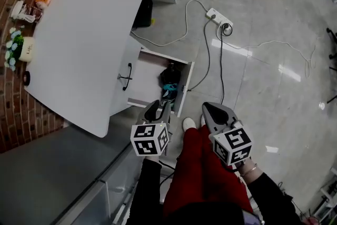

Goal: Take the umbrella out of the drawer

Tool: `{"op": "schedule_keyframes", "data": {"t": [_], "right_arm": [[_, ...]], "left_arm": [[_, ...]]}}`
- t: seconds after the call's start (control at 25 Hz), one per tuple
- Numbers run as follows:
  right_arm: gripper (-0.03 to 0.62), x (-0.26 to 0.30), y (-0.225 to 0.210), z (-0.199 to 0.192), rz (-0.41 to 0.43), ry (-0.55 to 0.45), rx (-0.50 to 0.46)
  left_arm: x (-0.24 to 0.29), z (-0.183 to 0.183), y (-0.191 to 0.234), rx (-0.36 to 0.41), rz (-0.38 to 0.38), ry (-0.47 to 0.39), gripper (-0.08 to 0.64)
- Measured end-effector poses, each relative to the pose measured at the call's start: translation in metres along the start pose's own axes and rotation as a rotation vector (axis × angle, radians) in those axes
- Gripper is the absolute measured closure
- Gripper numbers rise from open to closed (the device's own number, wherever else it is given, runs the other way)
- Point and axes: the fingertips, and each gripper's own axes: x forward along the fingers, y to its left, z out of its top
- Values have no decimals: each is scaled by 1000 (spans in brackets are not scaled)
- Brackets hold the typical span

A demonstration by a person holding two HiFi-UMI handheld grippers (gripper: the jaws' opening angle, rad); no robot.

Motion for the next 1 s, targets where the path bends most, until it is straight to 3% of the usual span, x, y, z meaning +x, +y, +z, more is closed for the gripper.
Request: {"op": "schedule_keyframes", "data": {"t": [0.48,1.0], "right_arm": [[594,58,-31,-68,3,59,73],[594,103,-64,-107,-27,106,124]], "left_arm": [[93,-43,23,29,22,124,378],[151,-90,60,71,57,260,334]]}}
